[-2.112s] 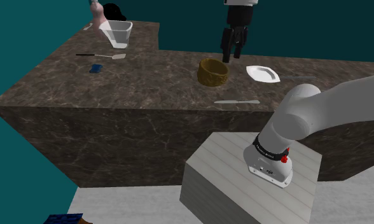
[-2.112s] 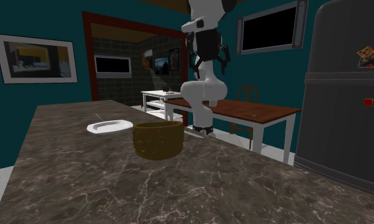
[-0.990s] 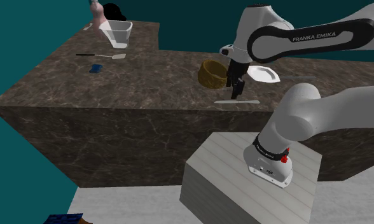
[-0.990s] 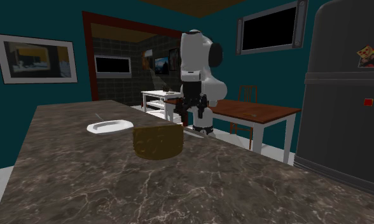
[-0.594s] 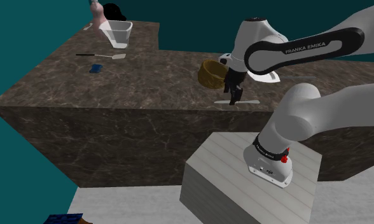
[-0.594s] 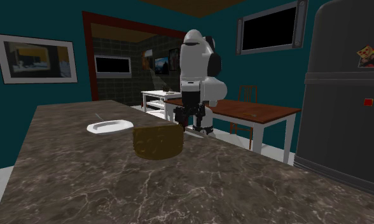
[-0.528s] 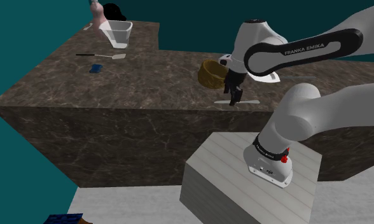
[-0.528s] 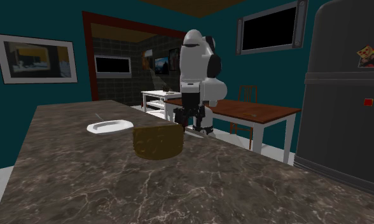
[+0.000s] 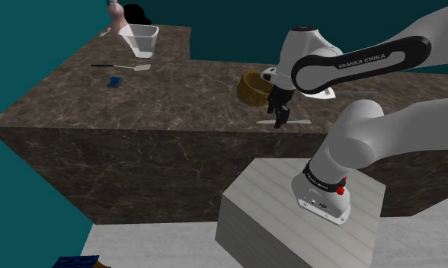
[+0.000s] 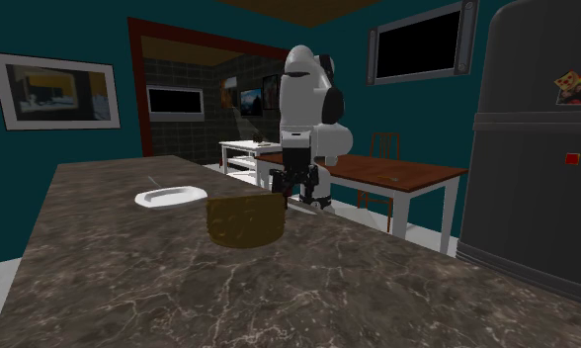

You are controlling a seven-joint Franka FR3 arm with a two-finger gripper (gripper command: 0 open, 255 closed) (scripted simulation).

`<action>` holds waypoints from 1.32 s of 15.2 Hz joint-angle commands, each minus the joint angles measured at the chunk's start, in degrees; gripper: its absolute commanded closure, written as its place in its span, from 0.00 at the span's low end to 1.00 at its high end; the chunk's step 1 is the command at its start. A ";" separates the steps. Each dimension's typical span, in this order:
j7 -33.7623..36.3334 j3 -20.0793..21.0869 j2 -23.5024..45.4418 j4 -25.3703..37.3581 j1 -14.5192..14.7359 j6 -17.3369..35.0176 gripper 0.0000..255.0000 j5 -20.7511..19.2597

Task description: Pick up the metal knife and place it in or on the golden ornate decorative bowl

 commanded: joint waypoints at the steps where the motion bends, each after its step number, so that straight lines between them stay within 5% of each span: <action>1: 0.00 0.00 0.00 0.00 0.00 0.00 0.00 0.00; 2: 0.00 0.00 0.00 0.00 0.00 0.00 1.00 0.00; 11: 0.00 0.01 0.01 -0.01 -0.01 0.01 1.00 0.01; 20: -0.18 2.04 -4.75 5.01 0.95 -9.63 1.00 2.35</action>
